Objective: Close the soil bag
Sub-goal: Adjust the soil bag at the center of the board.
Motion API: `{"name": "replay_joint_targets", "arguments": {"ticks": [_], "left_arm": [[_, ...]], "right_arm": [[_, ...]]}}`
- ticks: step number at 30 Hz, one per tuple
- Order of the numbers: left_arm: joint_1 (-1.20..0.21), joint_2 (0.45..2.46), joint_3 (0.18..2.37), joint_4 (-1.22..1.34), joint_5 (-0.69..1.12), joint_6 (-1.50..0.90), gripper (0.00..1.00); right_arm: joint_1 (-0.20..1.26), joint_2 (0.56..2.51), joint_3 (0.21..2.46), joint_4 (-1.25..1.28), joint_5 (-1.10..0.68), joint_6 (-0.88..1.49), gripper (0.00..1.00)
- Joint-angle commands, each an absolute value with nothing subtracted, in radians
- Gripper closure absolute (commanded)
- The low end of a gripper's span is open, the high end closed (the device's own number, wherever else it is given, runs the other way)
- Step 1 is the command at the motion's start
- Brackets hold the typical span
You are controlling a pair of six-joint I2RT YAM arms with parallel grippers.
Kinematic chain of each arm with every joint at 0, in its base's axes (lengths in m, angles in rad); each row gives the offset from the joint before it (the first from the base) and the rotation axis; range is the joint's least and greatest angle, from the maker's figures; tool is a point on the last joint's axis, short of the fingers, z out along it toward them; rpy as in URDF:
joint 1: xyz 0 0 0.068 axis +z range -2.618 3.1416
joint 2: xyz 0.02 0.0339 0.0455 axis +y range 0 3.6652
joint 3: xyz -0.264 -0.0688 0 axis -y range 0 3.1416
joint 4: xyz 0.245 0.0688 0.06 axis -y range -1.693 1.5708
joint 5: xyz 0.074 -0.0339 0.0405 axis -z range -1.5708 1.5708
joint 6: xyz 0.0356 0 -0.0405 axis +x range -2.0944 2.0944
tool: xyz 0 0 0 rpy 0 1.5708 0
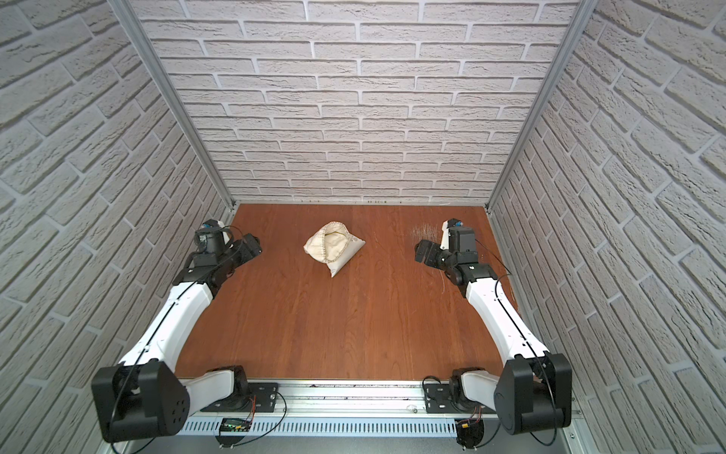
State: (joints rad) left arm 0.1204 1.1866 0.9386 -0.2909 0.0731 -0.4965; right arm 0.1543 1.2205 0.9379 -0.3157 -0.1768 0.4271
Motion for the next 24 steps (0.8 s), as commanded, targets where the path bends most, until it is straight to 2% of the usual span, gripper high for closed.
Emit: {"name": "replay_joint_targets", "arguments": {"ticks": [1, 7, 12, 24], "left_arm": [[0.094, 1.21, 1.01, -0.397, 0.209, -0.499, 0.02], [0.008, 1.2, 1.042, -0.408, 0.187, -0.515, 0.02], [-0.051, 1.247, 1.146, -0.515, 0.187, -0.502, 0.02], [-0.309, 1.287, 1.201, -0.584, 0.1, -0.486, 0.02]], "right_arm": [[0.183, 1.214, 0.96, -0.381, -0.213, 0.468, 0.01], [0.216, 1.243, 0.982, -0.417, -0.232, 0.478, 0.01], [0.235, 1.24, 0.969, -0.423, -0.248, 0.5, 0.01], [0.261, 1.206, 0.944, -0.458, -0.287, 0.527, 0.01]]}}
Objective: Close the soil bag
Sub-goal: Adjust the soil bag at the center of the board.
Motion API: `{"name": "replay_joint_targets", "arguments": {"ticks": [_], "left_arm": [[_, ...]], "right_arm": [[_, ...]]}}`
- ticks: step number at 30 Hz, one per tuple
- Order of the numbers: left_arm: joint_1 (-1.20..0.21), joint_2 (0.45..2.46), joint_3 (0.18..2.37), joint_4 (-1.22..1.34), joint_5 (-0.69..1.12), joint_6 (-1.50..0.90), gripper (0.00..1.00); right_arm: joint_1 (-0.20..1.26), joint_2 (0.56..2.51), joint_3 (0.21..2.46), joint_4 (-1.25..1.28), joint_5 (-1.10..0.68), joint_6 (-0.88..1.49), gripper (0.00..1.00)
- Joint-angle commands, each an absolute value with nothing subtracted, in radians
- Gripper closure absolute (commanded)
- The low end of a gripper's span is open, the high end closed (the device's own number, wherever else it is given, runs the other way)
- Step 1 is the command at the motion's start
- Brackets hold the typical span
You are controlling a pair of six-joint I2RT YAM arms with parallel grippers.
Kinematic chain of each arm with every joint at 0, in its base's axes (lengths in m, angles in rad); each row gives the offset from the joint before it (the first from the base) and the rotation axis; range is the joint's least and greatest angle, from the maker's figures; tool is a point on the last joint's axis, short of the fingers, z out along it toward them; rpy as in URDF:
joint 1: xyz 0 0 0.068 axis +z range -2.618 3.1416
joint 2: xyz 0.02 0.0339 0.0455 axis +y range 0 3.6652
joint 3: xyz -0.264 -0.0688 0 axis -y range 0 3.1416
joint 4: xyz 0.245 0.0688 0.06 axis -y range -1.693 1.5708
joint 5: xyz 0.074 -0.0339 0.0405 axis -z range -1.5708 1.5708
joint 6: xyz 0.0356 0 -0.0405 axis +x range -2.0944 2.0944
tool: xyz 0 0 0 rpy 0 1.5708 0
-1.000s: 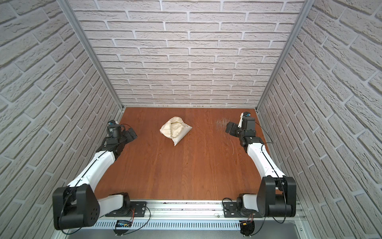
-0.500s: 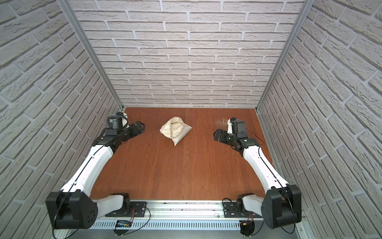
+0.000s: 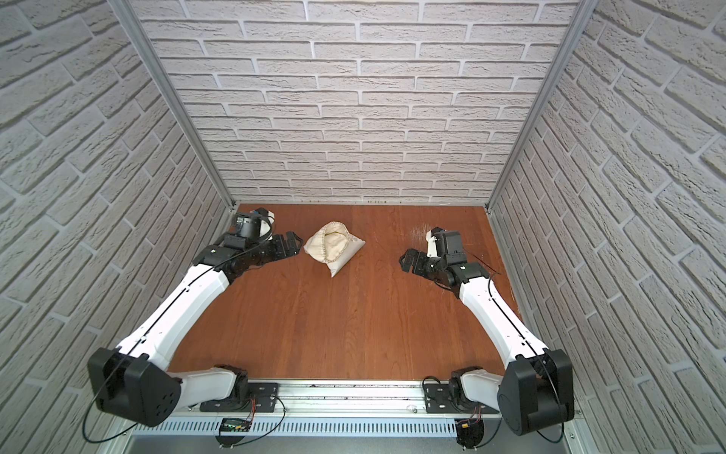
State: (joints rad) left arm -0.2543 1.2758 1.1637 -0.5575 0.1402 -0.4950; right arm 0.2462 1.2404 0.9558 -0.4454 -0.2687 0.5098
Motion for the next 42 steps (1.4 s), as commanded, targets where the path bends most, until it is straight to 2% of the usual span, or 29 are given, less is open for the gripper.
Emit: {"name": "replay_joint_targets", "arguments": {"ticks": [1, 8, 16, 38, 42], "left_arm": [[-0.333, 1.295, 1.207, -0.595, 0.087, -0.491, 0.02], [-0.442, 1.376, 1.28, -0.674, -0.044, -0.556, 0.02], [-0.458, 1.49, 1.363, -0.747, -0.133, -0.709, 0.02], [-0.529, 1.827, 1.64, -0.817, -0.334, -0.683, 0.02], [-0.529, 1.897, 1.722, -0.844, -0.349, -0.658, 0.06]], "right_arm": [[0.263, 1.198, 0.939, -0.46, -0.287, 0.53, 0.01], [0.273, 1.146, 0.879, -0.451, -0.287, 0.54, 0.02], [0.283, 1.12, 0.814, -0.409, -0.269, 0.576, 0.04], [0.299, 1.206, 0.79, -0.358, -0.276, 0.537, 0.05], [0.299, 1.234, 0.784, -0.338, -0.285, 0.539, 0.05]]}}
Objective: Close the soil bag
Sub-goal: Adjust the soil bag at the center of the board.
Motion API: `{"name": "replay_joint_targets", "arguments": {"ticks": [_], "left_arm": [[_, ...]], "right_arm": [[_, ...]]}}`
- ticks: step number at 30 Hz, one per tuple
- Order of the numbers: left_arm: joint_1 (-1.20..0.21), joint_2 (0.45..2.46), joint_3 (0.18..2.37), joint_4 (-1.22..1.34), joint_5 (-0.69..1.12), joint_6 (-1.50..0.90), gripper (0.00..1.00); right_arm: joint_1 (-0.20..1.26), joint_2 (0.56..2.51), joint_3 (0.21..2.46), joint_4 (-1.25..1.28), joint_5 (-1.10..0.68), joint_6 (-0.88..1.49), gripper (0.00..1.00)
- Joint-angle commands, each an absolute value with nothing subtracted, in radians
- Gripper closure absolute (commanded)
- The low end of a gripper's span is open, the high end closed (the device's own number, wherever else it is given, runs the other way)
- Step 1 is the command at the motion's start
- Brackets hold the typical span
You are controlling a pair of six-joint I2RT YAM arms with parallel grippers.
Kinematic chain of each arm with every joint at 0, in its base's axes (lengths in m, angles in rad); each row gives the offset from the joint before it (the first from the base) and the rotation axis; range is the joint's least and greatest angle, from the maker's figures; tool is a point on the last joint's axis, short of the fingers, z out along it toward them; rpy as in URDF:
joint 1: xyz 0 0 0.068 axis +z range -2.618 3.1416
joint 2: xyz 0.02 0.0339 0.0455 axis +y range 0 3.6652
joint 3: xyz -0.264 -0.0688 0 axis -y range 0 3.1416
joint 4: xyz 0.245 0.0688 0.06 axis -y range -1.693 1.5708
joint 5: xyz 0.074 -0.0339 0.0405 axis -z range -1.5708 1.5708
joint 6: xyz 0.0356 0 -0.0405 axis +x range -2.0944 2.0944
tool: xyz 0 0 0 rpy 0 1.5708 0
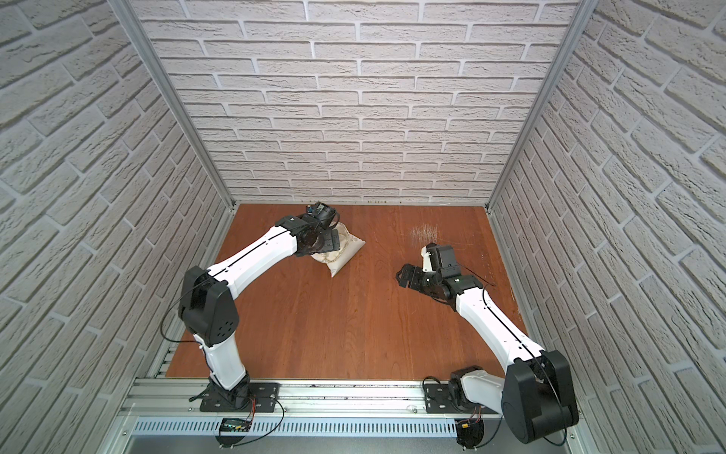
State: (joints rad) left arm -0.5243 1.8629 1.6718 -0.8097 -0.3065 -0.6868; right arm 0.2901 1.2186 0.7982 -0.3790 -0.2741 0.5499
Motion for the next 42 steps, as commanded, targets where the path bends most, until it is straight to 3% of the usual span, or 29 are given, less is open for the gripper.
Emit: {"name": "replay_joint_targets", "arguments": {"ticks": [1, 10, 20, 22, 27, 35, 42], "left_arm": [[-0.53, 1.911, 1.74, -0.848, -0.353, -0.653, 0.07], [-0.514, 1.993, 1.828, -0.882, -0.382, -0.62, 0.28], [-0.502, 2.009, 1.856, -0.896, -0.382, -0.609, 0.4], [-0.5, 2.008, 1.858, -0.897, -0.382, -0.606, 0.5], [-0.499, 2.008, 1.856, -0.904, -0.378, -0.603, 0.62], [-0.496, 1.991, 1.844, -0.908, -0.375, -0.601, 1.0], [-0.493, 1.962, 1.827, -0.903, -0.354, -0.589, 1.0]], "right_arm": [[0.299, 1.242, 0.786, -0.337, -0.285, 0.536, 0.05], [0.299, 1.285, 0.789, -0.311, -0.295, 0.535, 0.05], [0.302, 1.315, 0.775, -0.285, -0.297, 0.542, 0.06], [0.302, 1.32, 0.776, -0.282, -0.297, 0.542, 0.06], [0.306, 1.317, 0.775, -0.285, -0.294, 0.546, 0.06], [0.317, 1.299, 0.776, -0.294, -0.287, 0.552, 0.07], [0.324, 1.284, 0.775, -0.297, -0.275, 0.561, 0.07]]}}
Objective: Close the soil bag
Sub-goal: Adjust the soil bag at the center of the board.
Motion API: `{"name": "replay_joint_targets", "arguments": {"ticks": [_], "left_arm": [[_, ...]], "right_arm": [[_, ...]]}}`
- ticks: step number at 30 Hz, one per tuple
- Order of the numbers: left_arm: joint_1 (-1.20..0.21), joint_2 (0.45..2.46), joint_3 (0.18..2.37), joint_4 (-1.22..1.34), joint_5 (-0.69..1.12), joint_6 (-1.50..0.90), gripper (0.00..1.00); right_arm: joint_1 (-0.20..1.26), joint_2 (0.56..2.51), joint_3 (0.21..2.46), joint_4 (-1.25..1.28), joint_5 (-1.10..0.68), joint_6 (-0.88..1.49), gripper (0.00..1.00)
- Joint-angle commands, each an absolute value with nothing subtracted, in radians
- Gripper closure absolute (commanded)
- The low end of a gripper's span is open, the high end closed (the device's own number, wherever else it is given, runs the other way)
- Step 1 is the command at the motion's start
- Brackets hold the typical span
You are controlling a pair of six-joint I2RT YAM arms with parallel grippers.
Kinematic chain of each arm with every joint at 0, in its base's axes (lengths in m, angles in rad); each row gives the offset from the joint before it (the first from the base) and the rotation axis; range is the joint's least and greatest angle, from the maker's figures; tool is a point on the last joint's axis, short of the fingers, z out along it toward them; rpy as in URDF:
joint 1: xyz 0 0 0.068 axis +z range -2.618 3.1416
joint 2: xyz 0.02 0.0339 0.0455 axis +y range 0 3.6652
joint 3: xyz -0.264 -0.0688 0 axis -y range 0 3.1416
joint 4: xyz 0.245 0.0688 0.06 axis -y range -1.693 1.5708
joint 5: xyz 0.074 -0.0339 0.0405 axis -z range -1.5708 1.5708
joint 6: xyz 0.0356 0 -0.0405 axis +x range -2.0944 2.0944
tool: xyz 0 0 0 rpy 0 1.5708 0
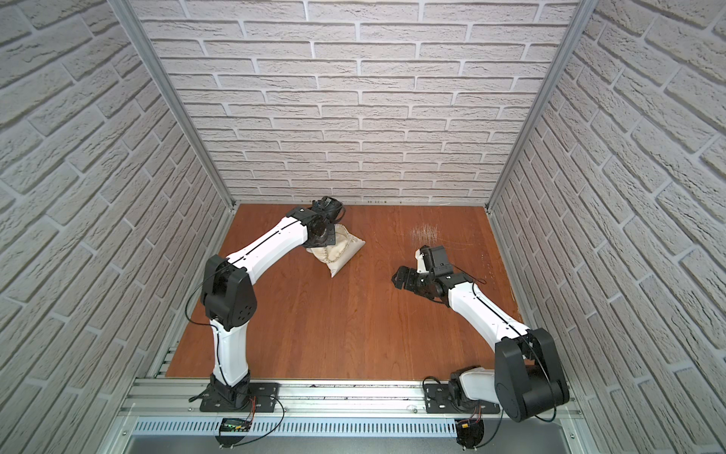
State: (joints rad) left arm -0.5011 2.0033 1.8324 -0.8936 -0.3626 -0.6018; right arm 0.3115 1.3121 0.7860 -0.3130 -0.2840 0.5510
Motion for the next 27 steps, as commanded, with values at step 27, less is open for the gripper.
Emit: {"name": "replay_joint_targets", "arguments": {"ticks": [27], "left_arm": [[-0.511, 1.759, 1.76, -0.828, 0.01, -0.552, 1.0]], "right_arm": [[0.339, 1.324, 0.971, -0.203, -0.443, 0.721, 0.12]]}}
